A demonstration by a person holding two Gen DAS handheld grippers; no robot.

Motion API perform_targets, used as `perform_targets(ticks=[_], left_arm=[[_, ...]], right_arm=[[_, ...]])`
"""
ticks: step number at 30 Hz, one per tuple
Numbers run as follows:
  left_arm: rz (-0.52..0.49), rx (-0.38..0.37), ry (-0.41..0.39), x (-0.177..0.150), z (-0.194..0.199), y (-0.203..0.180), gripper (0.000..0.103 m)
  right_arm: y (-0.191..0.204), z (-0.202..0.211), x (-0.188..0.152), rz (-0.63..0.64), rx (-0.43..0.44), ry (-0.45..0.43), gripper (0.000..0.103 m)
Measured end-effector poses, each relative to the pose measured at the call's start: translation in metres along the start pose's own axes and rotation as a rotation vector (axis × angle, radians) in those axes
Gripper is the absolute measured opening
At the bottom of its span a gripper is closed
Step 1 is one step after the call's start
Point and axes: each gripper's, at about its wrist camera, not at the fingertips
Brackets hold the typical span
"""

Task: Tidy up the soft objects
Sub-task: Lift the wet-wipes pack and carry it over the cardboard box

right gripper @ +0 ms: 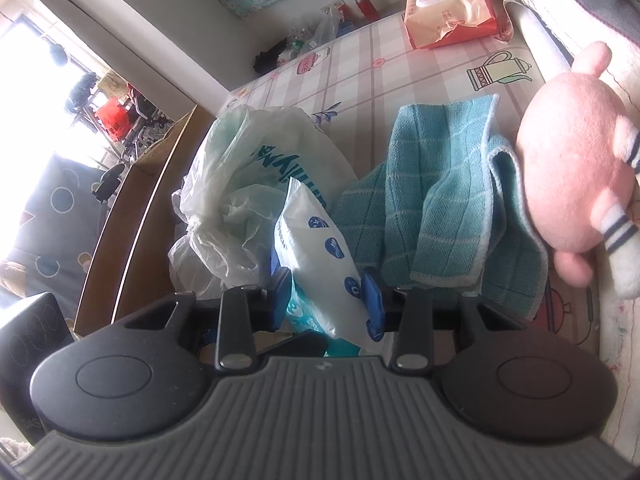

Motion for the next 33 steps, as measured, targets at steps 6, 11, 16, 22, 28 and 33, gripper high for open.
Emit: perform_targets(ticks=[6, 11, 16, 22, 28, 33], left_arm=[[0.011, 0.027, 0.073, -0.005, -0.011, 0.007, 0.062], [0.037, 0.020, 0.113, -0.004, -0.020, 0.016, 0.063], [0.053, 0.003, 0.132, -0.001, -0.029, 0.018, 0.063], [0.060, 0.012, 0.131, 0.002, -0.031, 0.015, 0.066], [0.050, 0.017, 0.085, 0.004, -0.016, 0.011, 0.066], [0.036, 0.010, 0.019, 0.010, 0.009, 0.003, 0.066]], right_arm=[[-0.010, -0.012, 0.000, -0.033, -0.046, 0.031, 0.043], [-0.020, -0.021, 0.002, -0.063, -0.044, 0.052, 0.053], [-0.032, -0.030, 0.006, -0.108, -0.017, 0.083, 0.059], [-0.036, -0.039, 0.007, -0.127, 0.006, 0.103, 0.061], [-0.028, -0.027, 0.004, -0.118, 0.023, 0.077, 0.051], [-0.013, -0.003, 0.002, -0.099, 0.044, 0.022, 0.047]])
Point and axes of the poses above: each gripper's, at about its wrist camera, not at the fingertips, and z roughly against the way its jaws point, y to its left, x to its top, and after that the axes turned 6 degrees about x, right-handed
